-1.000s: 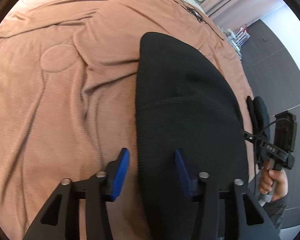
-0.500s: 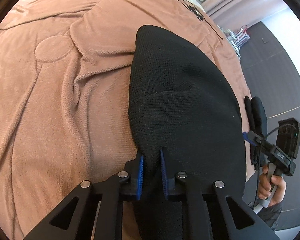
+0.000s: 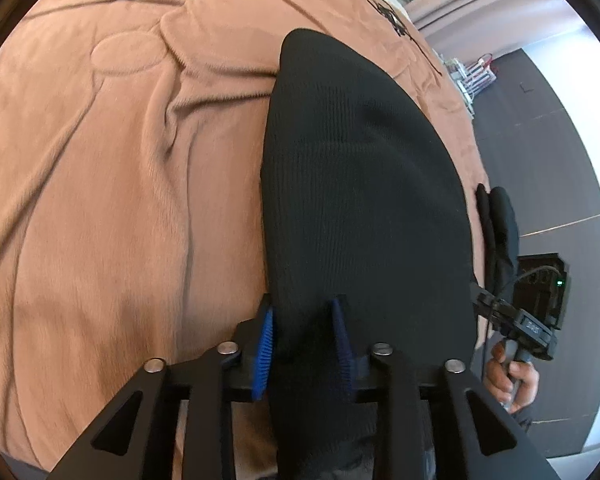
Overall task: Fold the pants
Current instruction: 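Grasp the folded pants end with the left gripper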
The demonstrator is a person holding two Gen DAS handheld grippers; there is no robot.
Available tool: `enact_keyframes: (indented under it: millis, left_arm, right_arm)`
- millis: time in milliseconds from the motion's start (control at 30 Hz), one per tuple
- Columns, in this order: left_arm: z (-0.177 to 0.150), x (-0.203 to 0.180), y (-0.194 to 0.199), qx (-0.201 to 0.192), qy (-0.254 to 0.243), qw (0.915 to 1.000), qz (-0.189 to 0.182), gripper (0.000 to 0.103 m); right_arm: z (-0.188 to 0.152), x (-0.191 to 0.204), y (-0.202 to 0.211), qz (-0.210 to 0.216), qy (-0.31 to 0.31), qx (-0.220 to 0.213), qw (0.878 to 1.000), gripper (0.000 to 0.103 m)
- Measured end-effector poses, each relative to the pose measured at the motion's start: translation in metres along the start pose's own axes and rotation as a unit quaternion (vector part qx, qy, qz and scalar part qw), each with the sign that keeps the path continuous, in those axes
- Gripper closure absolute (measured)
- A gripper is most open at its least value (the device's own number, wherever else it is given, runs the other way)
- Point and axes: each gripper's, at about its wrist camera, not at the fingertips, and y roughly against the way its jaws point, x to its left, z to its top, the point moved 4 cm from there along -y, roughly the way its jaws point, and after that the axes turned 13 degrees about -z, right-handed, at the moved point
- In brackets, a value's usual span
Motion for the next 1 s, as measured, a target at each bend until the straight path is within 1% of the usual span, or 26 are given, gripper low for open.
enact_keyframes:
  millis: [67, 133, 167, 200, 300, 433, 600, 667, 733, 767, 800, 833, 867, 900, 967, 1000]
  left_arm:
    - [-0.006, 0.000, 0.000, 0.007, 0.002, 1.0000, -0.002, 0.068]
    - [-0.013, 0.001, -0.002, 0.014, 0.007, 0.9998, -0.013, 0.068]
    - [-0.015, 0.001, 0.000, 0.015, 0.003, 0.9998, -0.012, 0.072]
    - [-0.016, 0.000, 0.002, 0.012, -0.004, 0.9999, -0.007, 0.082]
    - [-0.014, -0.006, 0.009, 0.008, -0.017, 0.9998, -0.005, 0.090]
    - [-0.006, -0.011, 0.021, 0.001, -0.033, 0.9994, 0.010, 0.091]
    - [0.005, 0.002, 0.032, -0.002, -0.027, 0.9992, 0.028, 0.092]
    - [0.007, 0.007, 0.031, 0.005, -0.024, 0.9992, 0.031, 0.091]
    - [0.009, 0.009, 0.028, 0.016, -0.025, 0.9990, 0.034, 0.088]
    - [0.011, 0.008, 0.025, 0.019, -0.031, 0.9983, 0.044, 0.083]
    - [0.011, 0.007, 0.024, 0.021, -0.037, 0.9978, 0.051, 0.078]
    - [0.013, 0.006, 0.022, 0.022, -0.042, 0.9973, 0.056, 0.076]
    - [0.017, 0.004, 0.022, 0.022, -0.048, 0.9971, 0.055, 0.069]
    - [0.020, 0.002, 0.020, 0.022, -0.049, 0.9972, 0.052, 0.062]
    - [0.026, 0.001, 0.017, 0.020, -0.050, 0.9973, 0.051, 0.057]
    - [0.028, 0.001, 0.016, 0.019, -0.051, 0.9972, 0.052, 0.057]
  right_arm:
    - [0.000, -0.003, -0.001, 0.003, -0.004, -0.001, 1.000, 0.060]
    - [0.001, -0.005, -0.003, 0.007, -0.010, -0.003, 1.000, 0.063]
    - [0.000, -0.005, -0.002, 0.011, -0.013, -0.004, 1.000, 0.066]
    - [0.000, -0.005, -0.003, 0.012, -0.016, -0.005, 1.000, 0.068]
    - [-0.001, -0.006, -0.005, 0.015, -0.027, -0.010, 0.999, 0.071]
    - [-0.011, 0.000, -0.004, 0.023, -0.039, -0.009, 0.999, 0.074]
    - [-0.023, 0.018, -0.012, 0.042, -0.038, 0.002, 0.998, 0.074]
    - [-0.026, 0.021, -0.017, 0.046, -0.035, 0.008, 0.998, 0.074]
    - [-0.025, 0.016, -0.018, 0.045, -0.045, 0.009, 0.998, 0.074]
    - [-0.022, 0.009, -0.018, 0.050, -0.054, 0.008, 0.997, 0.074]
    - [-0.020, 0.005, -0.018, 0.055, -0.061, 0.006, 0.997, 0.069]
    - [-0.018, -0.001, -0.018, 0.056, -0.070, 0.001, 0.996, 0.064]
    - [-0.015, -0.008, -0.017, 0.055, -0.082, -0.006, 0.995, 0.049]
    - [-0.011, -0.017, -0.016, 0.057, -0.095, -0.016, 0.994, 0.037]
    - [-0.002, -0.030, -0.014, 0.081, -0.116, -0.029, 0.990, 0.036]
    - [0.003, -0.034, -0.015, 0.095, -0.123, -0.031, 0.987, 0.036]
